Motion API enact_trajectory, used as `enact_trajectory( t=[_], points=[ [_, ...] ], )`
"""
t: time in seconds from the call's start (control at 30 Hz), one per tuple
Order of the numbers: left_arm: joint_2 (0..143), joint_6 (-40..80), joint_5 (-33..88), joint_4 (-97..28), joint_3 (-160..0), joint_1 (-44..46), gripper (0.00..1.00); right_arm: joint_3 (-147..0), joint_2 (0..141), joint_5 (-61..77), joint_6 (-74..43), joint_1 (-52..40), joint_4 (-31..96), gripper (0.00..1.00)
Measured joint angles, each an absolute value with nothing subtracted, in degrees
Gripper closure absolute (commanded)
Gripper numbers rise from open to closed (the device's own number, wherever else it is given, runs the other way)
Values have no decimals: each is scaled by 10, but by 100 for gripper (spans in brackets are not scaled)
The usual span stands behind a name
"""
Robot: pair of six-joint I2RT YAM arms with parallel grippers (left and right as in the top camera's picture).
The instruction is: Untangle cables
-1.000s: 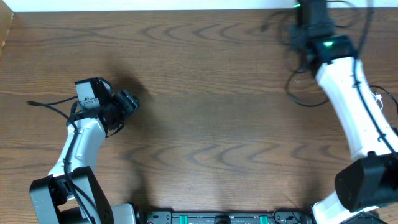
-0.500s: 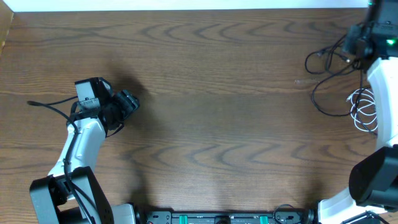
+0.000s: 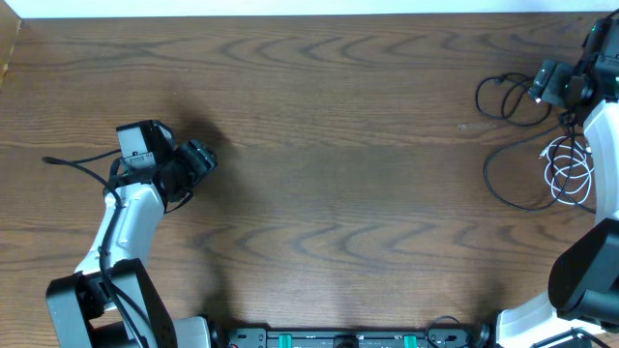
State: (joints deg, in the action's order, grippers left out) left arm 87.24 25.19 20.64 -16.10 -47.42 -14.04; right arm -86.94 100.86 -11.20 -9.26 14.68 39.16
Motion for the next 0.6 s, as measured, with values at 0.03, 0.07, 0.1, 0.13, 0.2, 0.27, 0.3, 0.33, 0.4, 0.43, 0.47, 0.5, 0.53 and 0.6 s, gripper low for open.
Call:
enact_trajectory(
  t=[0.03, 0.07, 0.1, 0.13, 0.2, 0.27, 0.3, 0.33, 0.4, 0.43, 0.47, 0.5, 0.53, 0.6],
  points=[
    [872, 252, 206, -161, -474, -140, 25, -868, 1009, -105, -93, 147, 392, 1],
    [872, 252, 206, -161, -474, -140, 25, -867, 1009, -99, -92, 147, 392, 1],
    [872, 252, 206, -161, -474, -140, 25, -867, 1009, -93, -92, 147, 392, 1],
    [872, 252, 206, -161, -474, -140, 26, -866, 1009, -87, -92, 147, 391, 1],
    [872, 252, 206, -161, -474, -140, 25, -863, 1009, -83, -90, 147, 391, 1],
    [872, 252, 206, -161, -474, -140, 25, -858, 1009, -79, -90, 147, 389, 1],
    [872, 252, 206, -161, -474, -140, 25, -854, 1009, -76, -89, 147, 388, 1],
    [872, 252, 206, -161, -474, -140, 25, -851, 1009, -74, -89, 148, 387, 1],
    [872, 252, 206, -161, -474, -140, 25, -845, 1011, -72, -89, 151, 387, 1],
    [872, 252, 206, -161, -474, -140, 25, -842, 1014, -72, -89, 153, 387, 1],
    [872, 252, 206, -161, -474, -140, 25, -839, 1019, -72, -89, 156, 386, 1],
    [872, 252, 206, -161, -474, -140, 25, -837, 1025, -72, -89, 157, 385, 1],
    [872, 252, 206, -161, -474, -140, 25, -833, 1034, -72, -89, 159, 383, 1],
    [872, 252, 206, -161, -474, -140, 25, -826, 1053, -72, -89, 162, 380, 1]
  ],
)
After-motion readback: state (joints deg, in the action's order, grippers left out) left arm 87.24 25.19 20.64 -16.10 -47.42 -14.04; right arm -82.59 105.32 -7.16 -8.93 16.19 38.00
